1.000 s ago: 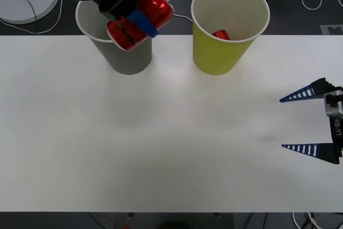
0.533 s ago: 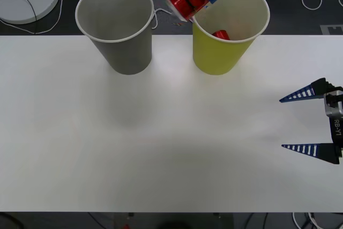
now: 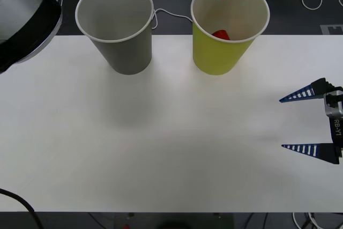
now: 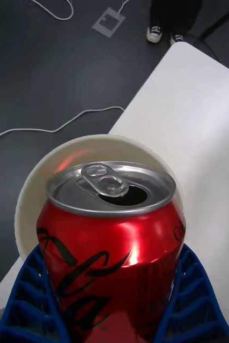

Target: Put the can into the green bin and the plastic bottle into the gray bin

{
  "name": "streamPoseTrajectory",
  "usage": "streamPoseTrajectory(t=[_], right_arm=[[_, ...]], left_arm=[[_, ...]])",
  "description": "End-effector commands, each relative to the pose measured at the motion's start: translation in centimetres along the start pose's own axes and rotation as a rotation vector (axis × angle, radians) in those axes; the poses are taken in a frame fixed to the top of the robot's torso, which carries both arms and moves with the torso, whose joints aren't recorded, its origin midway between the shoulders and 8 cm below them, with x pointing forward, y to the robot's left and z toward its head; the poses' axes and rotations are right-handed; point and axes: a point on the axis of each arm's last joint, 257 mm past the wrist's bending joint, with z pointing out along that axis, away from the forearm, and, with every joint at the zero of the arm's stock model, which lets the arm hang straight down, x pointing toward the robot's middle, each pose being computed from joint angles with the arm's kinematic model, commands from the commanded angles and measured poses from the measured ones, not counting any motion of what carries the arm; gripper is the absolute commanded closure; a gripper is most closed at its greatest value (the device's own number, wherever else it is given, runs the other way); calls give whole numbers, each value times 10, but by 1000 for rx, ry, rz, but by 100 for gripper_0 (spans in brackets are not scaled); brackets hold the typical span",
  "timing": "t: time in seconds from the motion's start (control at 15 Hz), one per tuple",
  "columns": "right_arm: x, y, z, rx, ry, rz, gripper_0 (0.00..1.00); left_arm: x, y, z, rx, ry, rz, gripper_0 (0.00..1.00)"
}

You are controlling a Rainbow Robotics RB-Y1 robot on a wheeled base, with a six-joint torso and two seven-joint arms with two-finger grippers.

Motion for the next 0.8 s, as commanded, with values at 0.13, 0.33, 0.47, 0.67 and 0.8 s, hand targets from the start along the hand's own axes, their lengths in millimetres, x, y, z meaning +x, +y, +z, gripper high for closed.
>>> streamPoseTrajectory(t=[0.13,0.33,0.47,0.67,0.8], right_arm=[[0,0,0,0,0,0,0],[0,0,0,0,0,0,0],[0,0,0,0,0,0,0],[0,0,0,0,0,0,0],[0,0,0,0,0,0,0]], left_arm=[[-15,3,16,-41,-39,-27,100],[-17,4,20,-50,-49,-32,97],[-20,2,20,-47,-60,-25,57],[-24,-4,19,-32,-69,-17,0],[-23,-5,19,-22,-69,-12,0]])
